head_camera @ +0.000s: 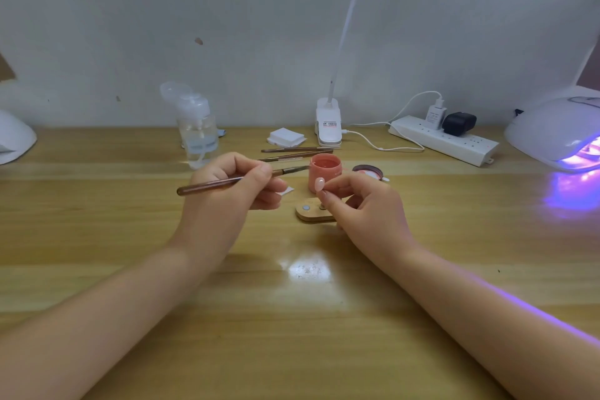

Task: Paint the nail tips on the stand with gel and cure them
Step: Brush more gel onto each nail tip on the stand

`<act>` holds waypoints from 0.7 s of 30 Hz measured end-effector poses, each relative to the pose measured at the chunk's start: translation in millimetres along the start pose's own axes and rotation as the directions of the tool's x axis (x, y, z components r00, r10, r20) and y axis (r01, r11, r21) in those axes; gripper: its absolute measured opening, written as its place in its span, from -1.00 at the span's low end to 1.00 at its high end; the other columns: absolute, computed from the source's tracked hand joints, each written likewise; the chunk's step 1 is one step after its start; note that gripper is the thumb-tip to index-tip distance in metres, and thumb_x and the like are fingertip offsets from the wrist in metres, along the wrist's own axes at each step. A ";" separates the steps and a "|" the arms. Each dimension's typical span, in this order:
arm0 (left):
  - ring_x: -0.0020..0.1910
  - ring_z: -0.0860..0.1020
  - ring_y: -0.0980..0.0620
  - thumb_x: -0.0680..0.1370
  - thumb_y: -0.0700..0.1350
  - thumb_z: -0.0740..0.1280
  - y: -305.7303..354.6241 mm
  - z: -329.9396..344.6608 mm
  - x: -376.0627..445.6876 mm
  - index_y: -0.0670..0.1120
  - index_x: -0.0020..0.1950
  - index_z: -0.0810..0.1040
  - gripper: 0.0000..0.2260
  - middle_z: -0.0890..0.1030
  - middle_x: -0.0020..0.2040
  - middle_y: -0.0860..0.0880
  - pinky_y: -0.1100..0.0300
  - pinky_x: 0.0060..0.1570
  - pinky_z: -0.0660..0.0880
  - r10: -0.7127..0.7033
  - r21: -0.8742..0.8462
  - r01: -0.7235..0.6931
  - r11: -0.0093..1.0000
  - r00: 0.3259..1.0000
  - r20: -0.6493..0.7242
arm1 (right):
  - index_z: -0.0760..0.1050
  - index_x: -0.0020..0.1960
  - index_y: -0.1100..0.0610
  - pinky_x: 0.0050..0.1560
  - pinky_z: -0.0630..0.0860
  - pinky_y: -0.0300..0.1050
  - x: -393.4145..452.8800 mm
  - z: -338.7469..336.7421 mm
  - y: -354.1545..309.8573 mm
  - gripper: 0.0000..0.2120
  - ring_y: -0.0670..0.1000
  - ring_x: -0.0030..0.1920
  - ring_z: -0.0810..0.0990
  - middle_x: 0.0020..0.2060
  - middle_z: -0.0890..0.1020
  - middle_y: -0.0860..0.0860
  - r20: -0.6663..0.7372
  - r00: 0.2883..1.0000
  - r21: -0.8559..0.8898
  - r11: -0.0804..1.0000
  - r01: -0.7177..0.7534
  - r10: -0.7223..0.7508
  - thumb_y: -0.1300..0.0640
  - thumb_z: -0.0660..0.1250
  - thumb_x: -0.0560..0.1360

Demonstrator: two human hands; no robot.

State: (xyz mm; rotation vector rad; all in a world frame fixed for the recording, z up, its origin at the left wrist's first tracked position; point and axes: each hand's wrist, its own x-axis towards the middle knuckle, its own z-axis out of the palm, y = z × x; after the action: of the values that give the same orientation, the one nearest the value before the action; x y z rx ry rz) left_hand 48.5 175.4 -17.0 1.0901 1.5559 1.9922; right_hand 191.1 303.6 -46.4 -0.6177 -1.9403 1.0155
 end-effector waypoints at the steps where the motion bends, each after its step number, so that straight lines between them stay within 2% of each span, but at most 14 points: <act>1: -0.33 0.65 -0.03 0.58 -0.26 0.32 -0.9 0.7 -4.9 -0.20 -0.15 0.54 -0.89 0.70 -0.26 -0.13 0.20 -0.27 0.58 0.061 0.045 -0.062 0.997 0.998 0.018 | 0.61 -0.22 -0.02 -0.22 0.53 0.03 0.0 0.0 0.1 -0.91 0.09 -0.35 0.54 -0.29 0.65 -0.07 -0.003 1.000 -0.002 1.000 0.000 0.000 0.09 0.45 0.46; 5: -0.26 0.66 0.02 0.51 -0.11 0.35 -5.4 4.4 -20.3 -0.08 -0.13 0.55 -0.94 0.70 -0.23 -0.05 0.27 -0.21 0.56 0.198 0.170 -0.211 0.963 0.976 0.089 | 0.61 -0.21 0.00 -0.24 0.51 0.02 0.4 0.2 0.8 -0.92 0.11 -0.36 0.53 -0.29 0.65 -0.06 -0.014 1.000 -0.001 1.000 0.009 -0.009 0.09 0.45 0.46; 9: -0.17 0.67 0.10 0.49 0.02 0.32 -10.1 3.7 -25.6 0.02 -0.07 0.55 -0.90 0.70 -0.17 0.04 0.30 -0.15 0.56 0.272 0.231 -0.300 0.925 0.951 0.146 | 0.63 -0.19 0.03 -0.26 0.50 -0.03 0.5 0.4 1.5 -0.93 -0.07 -0.38 0.50 -0.29 0.64 -0.08 -0.019 1.000 -0.007 1.000 0.017 -0.017 0.07 0.46 0.46; 13: -0.14 0.68 0.09 0.50 0.01 0.31 -13.2 4.6 -26.8 0.02 -0.04 0.56 -0.89 0.70 -0.13 0.06 0.17 -0.11 0.60 0.290 0.259 -0.329 0.908 0.941 0.175 | 0.65 -0.15 0.03 -0.24 0.55 0.07 1.3 0.4 1.4 -0.97 -0.03 -0.35 0.53 -0.28 0.64 -0.09 -0.011 1.000 -0.014 1.000 0.019 -0.019 0.10 0.46 0.47; 18: -0.24 0.63 -0.04 0.52 -0.12 0.34 -13.1 6.9 -29.5 0.02 -0.09 0.55 -0.96 0.69 -0.16 0.05 -0.02 -0.18 0.56 0.286 0.274 -0.324 0.906 0.943 0.169 | 0.63 -0.16 0.01 -0.24 0.55 0.10 0.4 0.5 1.7 -0.96 0.07 -0.34 0.54 -0.27 0.64 -0.08 -0.009 0.999 -0.018 0.999 0.031 -0.031 0.11 0.45 0.47; 21: -0.26 0.61 0.00 0.47 -0.04 0.29 -10.7 5.2 -30.7 0.01 -0.15 0.53 -0.94 0.66 -0.23 0.03 0.02 -0.21 0.56 0.306 0.280 -0.350 0.894 0.933 0.190 | 0.61 -0.18 -0.03 -0.26 0.51 0.06 -0.1 0.5 1.6 -0.93 0.14 -0.37 0.52 -0.28 0.65 -0.05 -0.012 0.999 -0.028 0.999 0.041 -0.041 0.09 0.45 0.47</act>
State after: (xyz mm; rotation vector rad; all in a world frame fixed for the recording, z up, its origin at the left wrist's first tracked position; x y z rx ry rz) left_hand 70.0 160.3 -37.0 1.6831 1.7399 1.8554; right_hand 190.8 304.2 -48.0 -0.5960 -1.9516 0.9585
